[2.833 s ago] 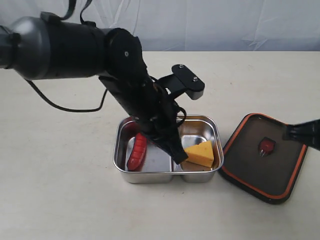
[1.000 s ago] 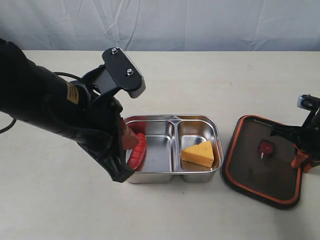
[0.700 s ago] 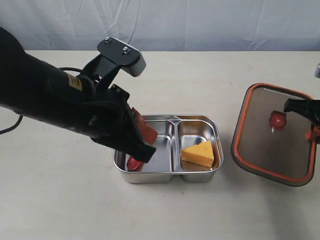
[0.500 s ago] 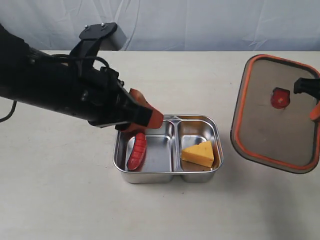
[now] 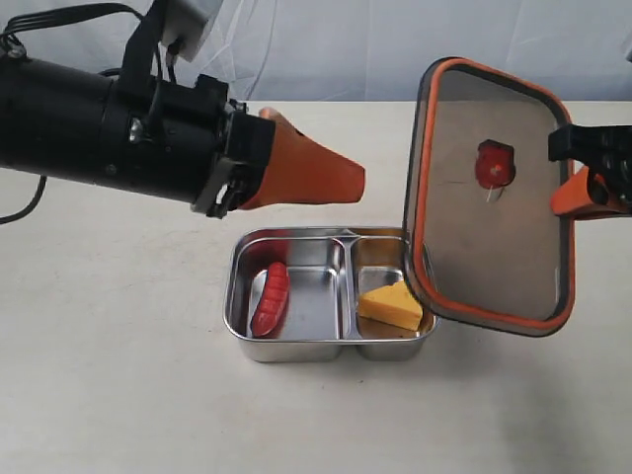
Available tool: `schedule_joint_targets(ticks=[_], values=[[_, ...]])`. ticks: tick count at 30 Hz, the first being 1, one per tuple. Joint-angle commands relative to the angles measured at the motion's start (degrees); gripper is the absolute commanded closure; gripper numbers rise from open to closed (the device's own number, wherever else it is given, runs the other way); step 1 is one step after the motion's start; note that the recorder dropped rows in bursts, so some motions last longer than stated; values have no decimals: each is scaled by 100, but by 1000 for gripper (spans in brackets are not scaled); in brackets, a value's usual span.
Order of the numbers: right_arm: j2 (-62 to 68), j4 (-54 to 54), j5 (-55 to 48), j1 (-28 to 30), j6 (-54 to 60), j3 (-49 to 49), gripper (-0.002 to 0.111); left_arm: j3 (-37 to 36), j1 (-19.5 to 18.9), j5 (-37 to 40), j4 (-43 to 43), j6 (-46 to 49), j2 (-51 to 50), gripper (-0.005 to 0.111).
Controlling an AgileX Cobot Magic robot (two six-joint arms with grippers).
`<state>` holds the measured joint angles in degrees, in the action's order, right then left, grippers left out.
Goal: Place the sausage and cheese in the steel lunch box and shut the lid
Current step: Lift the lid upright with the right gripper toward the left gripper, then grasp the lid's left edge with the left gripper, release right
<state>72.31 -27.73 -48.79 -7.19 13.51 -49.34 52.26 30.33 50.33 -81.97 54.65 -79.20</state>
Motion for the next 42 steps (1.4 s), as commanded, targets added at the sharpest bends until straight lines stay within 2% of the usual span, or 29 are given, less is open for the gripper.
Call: schedule_joint_targets(ticks=[1, 15, 31, 42], values=[[-71, -91, -75, -320, 104, -11, 109, -11, -15, 62, -200, 91, -93, 64], [-85, -112, -90, -781, 118, -11, 109, -11, -15, -37, -288, 316, -572, 64], [-85, -601, -44, -829, 239, -11, 109, -11, -15, -47, -447, 845, -574, 64], [-85, -1648, -228, -829, 1005, -11, 109, -11, -15, -109, -410, 868, -574, 65]])
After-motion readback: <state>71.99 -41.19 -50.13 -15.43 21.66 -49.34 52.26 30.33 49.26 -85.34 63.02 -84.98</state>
